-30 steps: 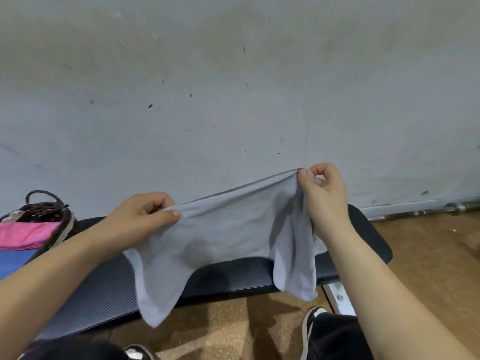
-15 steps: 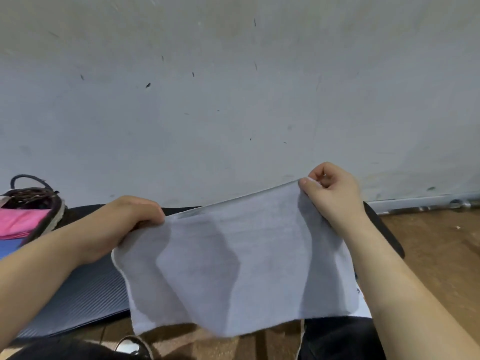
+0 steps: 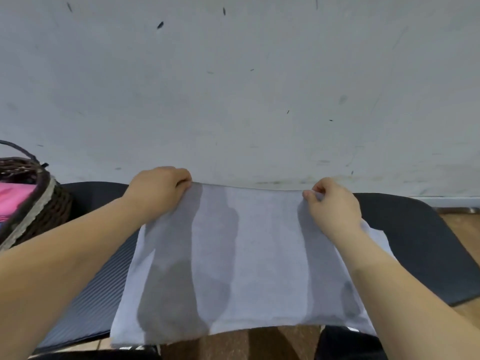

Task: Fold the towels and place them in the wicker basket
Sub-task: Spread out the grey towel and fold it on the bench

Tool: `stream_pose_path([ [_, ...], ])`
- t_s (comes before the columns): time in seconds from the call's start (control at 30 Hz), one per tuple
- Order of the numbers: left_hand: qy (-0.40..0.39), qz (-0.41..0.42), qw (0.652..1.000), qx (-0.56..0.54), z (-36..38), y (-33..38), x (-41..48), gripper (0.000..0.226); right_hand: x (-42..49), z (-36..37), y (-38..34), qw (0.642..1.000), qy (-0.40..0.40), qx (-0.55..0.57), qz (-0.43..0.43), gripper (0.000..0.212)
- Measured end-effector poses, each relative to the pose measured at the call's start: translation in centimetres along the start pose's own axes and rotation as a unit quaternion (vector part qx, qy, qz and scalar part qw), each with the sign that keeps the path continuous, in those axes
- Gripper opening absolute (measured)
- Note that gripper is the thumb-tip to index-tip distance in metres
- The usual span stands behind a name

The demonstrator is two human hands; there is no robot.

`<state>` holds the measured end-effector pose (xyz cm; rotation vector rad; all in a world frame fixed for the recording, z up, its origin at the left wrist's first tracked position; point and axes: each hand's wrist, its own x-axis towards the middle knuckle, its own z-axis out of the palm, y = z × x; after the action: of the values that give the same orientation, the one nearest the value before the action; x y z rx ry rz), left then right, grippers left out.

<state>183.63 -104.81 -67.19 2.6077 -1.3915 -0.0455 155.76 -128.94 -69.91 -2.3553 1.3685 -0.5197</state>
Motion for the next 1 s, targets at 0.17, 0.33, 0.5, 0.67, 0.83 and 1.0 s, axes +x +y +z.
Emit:
stream_pose_path([
  [0.17,0.046,-0.028,0.994,0.091,1.7,-1.6,-0.6,0.036,-0.1,1.5,-0.2,0.998,0.045,-0.016,-0.032,0.019],
  [0.33,-0.08,-0.01,0.997,0.018,1.9,1.5,-5.6,0.063,-3.0,1.0,-3.6,0.977,-0.188,-0.048,-0.09,0.049],
  [0.5,-0.226,-0.077,0.971,-0.021,5.5,3.0,-9.6,0.085,-7.9,1.2,-6.4,0.875,-0.446,-0.183,-0.051,0.1],
  [0.67,-0.207,-0.085,0.974,-0.026,6.1,1.1,-9.9,0.085,-9.0,2.0,-7.8,0.854,-0.457,-0.244,-0.04,0.117],
  [0.83,-0.207,-0.125,0.97,-0.017,4.8,-1.3,-9.5,0.079,-9.2,3.4,-9.2,0.866,-0.441,-0.218,-0.089,0.113],
  [1.0,-0.093,-0.153,0.981,0.074,3.3,-1.4,-8.4,0.053,-8.9,4.0,-8.8,0.869,-0.438,-0.191,-0.133,0.108],
])
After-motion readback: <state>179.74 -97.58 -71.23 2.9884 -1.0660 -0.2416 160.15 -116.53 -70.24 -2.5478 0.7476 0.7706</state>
